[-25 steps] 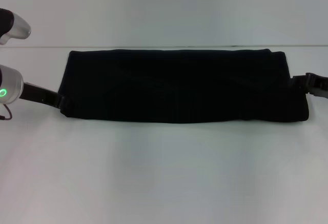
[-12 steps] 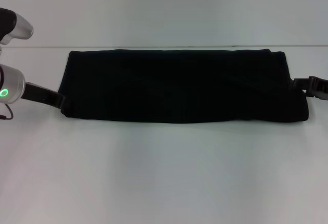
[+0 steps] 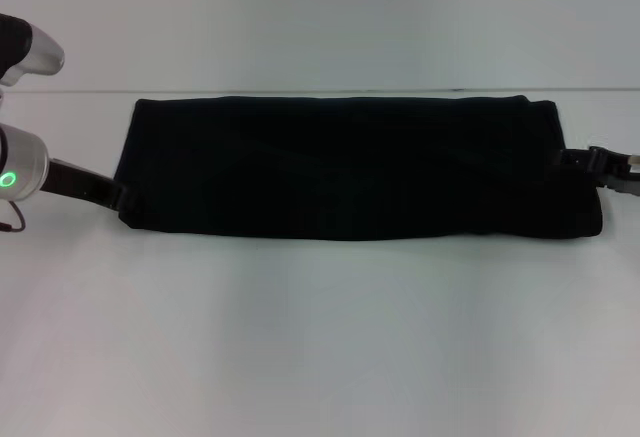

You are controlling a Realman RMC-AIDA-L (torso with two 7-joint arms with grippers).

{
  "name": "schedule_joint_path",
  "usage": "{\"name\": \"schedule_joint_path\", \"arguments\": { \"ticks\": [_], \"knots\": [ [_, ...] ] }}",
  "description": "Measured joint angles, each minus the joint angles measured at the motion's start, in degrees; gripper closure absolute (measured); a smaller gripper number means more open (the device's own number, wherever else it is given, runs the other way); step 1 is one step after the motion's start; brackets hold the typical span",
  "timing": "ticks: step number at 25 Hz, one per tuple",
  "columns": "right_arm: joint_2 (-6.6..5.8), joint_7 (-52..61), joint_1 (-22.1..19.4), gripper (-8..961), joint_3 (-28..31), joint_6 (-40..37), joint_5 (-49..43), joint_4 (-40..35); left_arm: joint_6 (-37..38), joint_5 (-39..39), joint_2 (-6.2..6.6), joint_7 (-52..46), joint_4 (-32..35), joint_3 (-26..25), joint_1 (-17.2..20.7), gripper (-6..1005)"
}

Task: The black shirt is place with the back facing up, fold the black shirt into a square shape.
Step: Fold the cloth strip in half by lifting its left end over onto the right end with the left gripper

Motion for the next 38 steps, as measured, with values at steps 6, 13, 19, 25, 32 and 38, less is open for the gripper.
{"name": "schedule_joint_path", "arguments": {
  "ticks": [6, 13, 19, 25, 32, 38],
  "knots": [
    [1.08, -0.8, 1.0, 176, 0.1, 0.1, 0.1, -0.1, -0.1, 0.0, 0.06, 0.0, 0.0, 0.0, -0.1, 998],
    [1.39, -0.9, 1.8, 177, 0.2, -0.8, 0.2, -0.1, -0.2, 0.0, 0.1, 0.1, 0.0, 0.0, -0.1, 999],
    [1.4, -0.9, 2.1, 187, 0.0, -2.2, 0.2, -0.5, -0.3, 0.0, 0.11, 0.2, 0.0, 0.0, -0.2, 998],
    [0.69, -0.5, 1.9, 184, 0.0, -3.6, -0.1, -0.9, -0.4, 0.0, 0.11, 0.2, 0.0, 0.0, -0.3, 998],
    [-0.03, -0.3, 1.4, 183, 0.0, -6.9, -0.2, -2.4, -0.4, 0.0, 0.11, 0.2, 0.0, 0.0, -0.4, 999],
    [-0.05, -0.3, 1.4, 184, 0.0, -8.2, -0.2, -2.5, -0.3, 0.0, 0.11, 0.2, 0.0, 0.0, -0.4, 997]
  ]
}}
